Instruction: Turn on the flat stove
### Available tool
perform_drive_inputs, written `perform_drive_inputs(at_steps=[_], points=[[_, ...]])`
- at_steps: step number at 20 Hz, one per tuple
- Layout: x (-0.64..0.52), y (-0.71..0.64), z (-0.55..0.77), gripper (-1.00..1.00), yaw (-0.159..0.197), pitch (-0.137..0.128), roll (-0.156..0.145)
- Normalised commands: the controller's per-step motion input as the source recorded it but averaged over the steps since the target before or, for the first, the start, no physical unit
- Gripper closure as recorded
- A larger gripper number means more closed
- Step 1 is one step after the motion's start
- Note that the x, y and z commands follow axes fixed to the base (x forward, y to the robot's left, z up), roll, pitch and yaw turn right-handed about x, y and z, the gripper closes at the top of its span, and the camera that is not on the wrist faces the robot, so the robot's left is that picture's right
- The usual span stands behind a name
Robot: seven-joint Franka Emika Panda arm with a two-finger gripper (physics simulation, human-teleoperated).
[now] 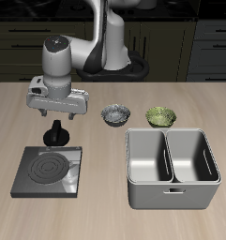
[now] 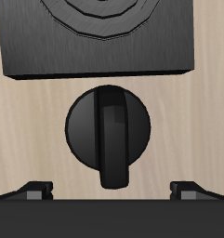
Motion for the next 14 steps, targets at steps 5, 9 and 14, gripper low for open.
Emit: perform_drive_inputs(at_steps=[5,9,14], points=[[0.03,0.06,-0.11,-1.0,0.016,0.004,0.005],[0.05,0.06,-0.28,-1.0,0.017,0.041,0.019],[-0.02,-0.04,-0.17,-1.0,-0.008,0.024,0.001]])
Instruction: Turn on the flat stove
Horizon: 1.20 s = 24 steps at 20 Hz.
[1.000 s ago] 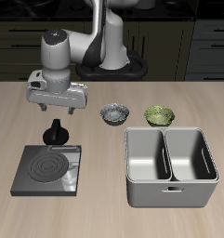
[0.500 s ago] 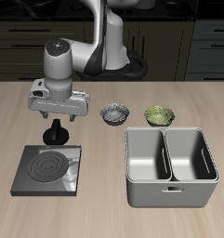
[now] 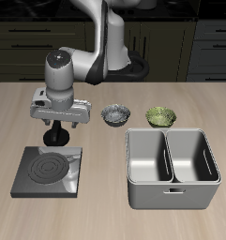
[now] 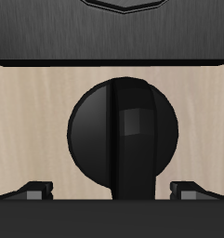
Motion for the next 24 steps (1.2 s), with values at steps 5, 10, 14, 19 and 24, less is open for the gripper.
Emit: perform_drive_inputs(at_steps=[5,10,14,19,24], points=[[-0.04,-0.13,-0.17,-1.0,-0.006,0.024,-0.011],[-0.07,-0.15,-0.09,-1.0,-0.008,0.014,-0.022],[-0.1,-0.03,-0.06,-1.0,-0.029,0.019,0.02],[-0.16,0.04,-0.01,1.0,-0.01,-0.009,0.02],[-0.11,0.03,0.03,1.0,0.005,-0.005,0.008]])
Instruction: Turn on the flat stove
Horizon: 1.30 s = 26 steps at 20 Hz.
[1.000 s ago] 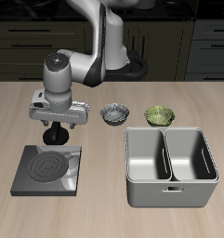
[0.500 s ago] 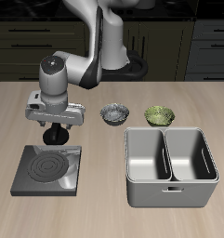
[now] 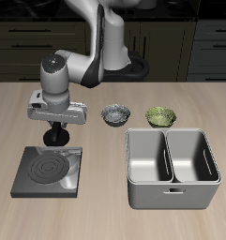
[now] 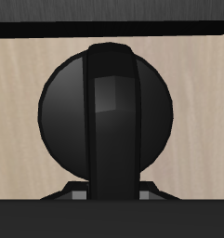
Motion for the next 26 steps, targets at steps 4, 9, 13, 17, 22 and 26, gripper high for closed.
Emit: perform_drive_inputs(at_steps=[4,9,13,17,22,26], points=[[-0.06,-0.06,0.09,1.0,-0.001,-0.007,0.0],[0.0,-0.23,0.23,1.0,0.012,-0.044,-0.013],[0.08,-0.42,0.15,1.0,-0.008,-0.001,-0.031],[0.23,-0.63,0.27,1.0,0.014,-0.053,-0.028],[0.23,-0.43,0.22,1.0,0.042,-0.069,-0.033],[0.25,-0.57,0.11,1.0,0.061,-0.037,-0.081]])
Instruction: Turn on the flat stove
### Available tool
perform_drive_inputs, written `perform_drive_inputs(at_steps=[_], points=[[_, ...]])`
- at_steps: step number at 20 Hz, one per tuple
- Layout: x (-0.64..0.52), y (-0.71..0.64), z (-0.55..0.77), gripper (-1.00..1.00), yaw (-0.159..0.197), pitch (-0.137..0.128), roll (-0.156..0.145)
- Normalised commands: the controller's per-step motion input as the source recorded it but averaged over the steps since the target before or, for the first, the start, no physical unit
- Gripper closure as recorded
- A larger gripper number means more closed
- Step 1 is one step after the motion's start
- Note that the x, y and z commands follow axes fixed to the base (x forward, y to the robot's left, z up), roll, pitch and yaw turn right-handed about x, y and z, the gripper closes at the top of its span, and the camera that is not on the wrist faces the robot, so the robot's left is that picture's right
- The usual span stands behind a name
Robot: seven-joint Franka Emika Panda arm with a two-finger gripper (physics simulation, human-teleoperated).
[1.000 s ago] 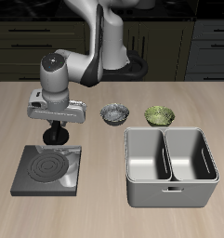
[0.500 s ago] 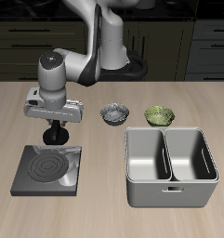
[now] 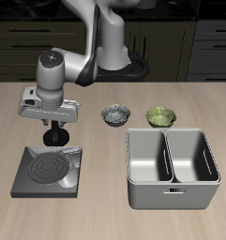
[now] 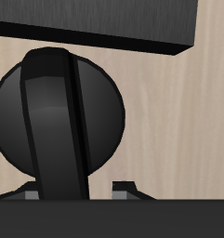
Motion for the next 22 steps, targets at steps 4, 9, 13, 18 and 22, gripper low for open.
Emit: perform_drive_inputs(at_steps=[4,9,13,18,22], points=[[0.11,-0.27,0.08,1.0,0.051,-0.008,-0.041],[0.03,-0.09,0.14,1.0,0.048,-0.026,0.002],[0.04,-0.1,0.15,1.0,0.08,-0.023,0.016],[0.06,-0.3,0.24,1.0,0.045,-0.024,-0.029],[0.08,-0.25,0.2,1.0,0.05,-0.022,-0.037]])
